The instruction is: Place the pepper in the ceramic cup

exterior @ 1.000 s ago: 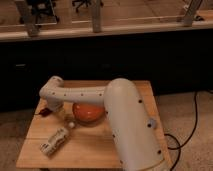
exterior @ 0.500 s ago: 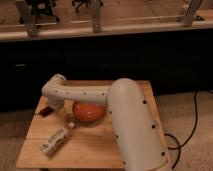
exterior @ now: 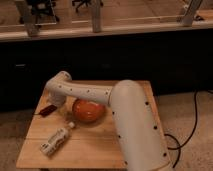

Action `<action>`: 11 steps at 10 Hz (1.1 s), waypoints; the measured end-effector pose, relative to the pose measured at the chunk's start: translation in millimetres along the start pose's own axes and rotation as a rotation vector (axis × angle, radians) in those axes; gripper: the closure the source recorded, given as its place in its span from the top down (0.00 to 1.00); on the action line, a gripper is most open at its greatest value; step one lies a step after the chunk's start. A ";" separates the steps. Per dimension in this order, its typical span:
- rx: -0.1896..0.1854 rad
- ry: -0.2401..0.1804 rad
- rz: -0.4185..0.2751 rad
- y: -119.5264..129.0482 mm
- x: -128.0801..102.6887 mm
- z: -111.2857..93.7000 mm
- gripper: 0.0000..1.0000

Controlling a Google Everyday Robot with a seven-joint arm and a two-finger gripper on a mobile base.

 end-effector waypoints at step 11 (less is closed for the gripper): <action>0.057 -0.081 0.124 -23.7 -20.7 8.9 0.80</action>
